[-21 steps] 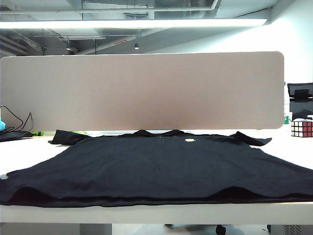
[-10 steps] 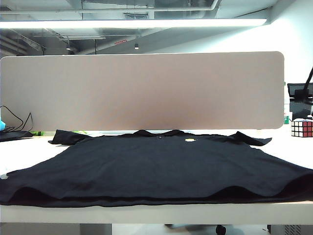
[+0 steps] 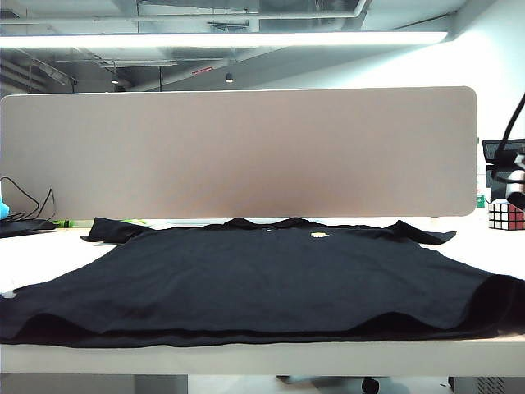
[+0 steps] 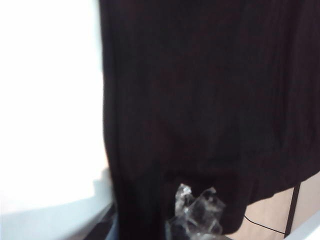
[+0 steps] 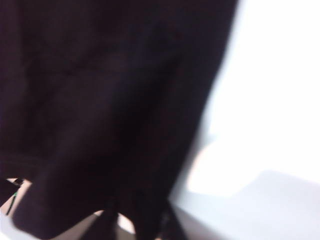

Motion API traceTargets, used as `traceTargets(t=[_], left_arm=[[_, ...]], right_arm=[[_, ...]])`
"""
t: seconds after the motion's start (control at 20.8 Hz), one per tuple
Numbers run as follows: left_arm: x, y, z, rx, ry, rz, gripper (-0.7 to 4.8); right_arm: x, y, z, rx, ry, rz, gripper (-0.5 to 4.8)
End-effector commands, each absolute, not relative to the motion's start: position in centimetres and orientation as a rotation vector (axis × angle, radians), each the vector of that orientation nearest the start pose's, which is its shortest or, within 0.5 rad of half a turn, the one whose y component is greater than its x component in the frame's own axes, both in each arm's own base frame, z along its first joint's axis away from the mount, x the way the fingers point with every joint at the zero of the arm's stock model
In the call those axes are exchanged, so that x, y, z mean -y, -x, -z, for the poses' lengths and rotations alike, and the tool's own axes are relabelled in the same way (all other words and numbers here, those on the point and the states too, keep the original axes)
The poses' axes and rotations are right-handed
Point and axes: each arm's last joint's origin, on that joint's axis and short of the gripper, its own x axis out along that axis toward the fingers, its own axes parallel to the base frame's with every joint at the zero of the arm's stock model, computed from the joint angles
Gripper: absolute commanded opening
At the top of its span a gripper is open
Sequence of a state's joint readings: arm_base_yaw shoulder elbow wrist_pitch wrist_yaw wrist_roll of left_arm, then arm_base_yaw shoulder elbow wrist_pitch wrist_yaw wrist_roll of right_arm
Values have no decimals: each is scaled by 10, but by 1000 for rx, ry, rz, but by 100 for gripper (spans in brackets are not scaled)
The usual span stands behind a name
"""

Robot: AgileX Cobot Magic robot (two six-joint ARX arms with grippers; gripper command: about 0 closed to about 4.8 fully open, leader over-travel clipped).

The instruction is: Fold the bottom side of the T-shirt horizontally towards the center, about one-third of the way, then fold the sleeve back towards the center, creating a straight line along the edge of the T-shirt, and finally fold the bottom of the T-shirt up towards the top, creating a neat rectangle.

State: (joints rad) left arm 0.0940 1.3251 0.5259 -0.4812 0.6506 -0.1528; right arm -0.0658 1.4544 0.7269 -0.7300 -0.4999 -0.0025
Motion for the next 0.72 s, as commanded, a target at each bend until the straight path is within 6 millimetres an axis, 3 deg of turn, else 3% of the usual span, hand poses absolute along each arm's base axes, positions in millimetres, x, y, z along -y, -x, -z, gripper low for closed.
traceTargets(t=[0.05, 0.1, 0.14, 0.19, 0.72], left_arm=[[-1, -200, -138, -1211, 585, 395, 63], [-1, -201, -139, -1200, 588, 404, 43], [-1, -202, -140, -1184, 596, 425, -4], [-1, -202, -140, -1179, 604, 429, -6], [1, -198, -141, -1209, 666, 490, -6]], right_arm=[[2, -227, -152, -1385, -383, -325, 79], [2, -227, -152, -1378, -383, -324, 65], [2, -228, -152, -1371, -384, -322, 17], [2, -228, -152, -1369, -384, -323, 3], [0, -222, -153, -1414, -411, -376, -2]])
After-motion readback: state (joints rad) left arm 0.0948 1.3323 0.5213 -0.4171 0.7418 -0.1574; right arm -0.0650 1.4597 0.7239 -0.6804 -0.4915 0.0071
